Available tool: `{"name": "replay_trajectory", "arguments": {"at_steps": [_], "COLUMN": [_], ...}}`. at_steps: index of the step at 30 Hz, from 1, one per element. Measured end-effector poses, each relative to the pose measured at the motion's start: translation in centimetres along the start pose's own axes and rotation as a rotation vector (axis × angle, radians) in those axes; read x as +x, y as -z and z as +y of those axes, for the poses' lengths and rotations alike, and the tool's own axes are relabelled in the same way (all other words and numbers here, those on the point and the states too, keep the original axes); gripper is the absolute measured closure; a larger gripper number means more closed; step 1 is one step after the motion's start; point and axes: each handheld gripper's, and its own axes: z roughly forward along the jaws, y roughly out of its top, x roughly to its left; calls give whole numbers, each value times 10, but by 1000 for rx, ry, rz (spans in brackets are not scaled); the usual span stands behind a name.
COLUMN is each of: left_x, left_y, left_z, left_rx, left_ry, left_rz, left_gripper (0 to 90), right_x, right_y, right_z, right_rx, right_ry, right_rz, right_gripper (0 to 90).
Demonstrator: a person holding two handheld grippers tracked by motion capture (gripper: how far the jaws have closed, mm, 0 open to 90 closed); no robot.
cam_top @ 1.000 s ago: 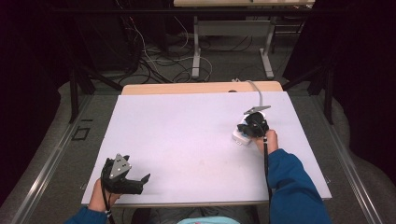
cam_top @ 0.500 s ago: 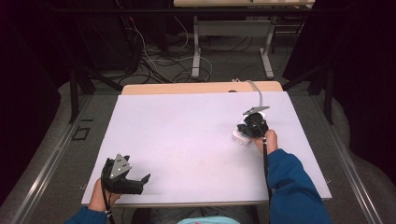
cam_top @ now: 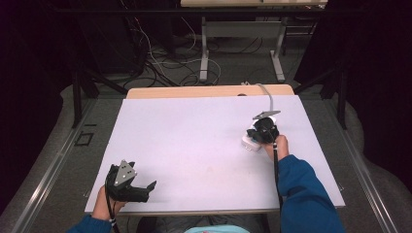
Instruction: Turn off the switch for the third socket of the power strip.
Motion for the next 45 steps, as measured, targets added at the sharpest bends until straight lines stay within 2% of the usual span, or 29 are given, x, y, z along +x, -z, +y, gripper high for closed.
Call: {"name": "replay_trajectory", "arguments": {"at_steps": [45], "left_x": [0], "left_y": [0], "left_z": [0], "left_rx": [2], "left_ry": [-4], "left_rz": [2], "left_gripper": [6], "right_x": [-1], "right_y": [0], "right_z": [-1], "right_rx": [0], "right_ry": [-18], "right_rz": [4], "right_gripper": [900]}}
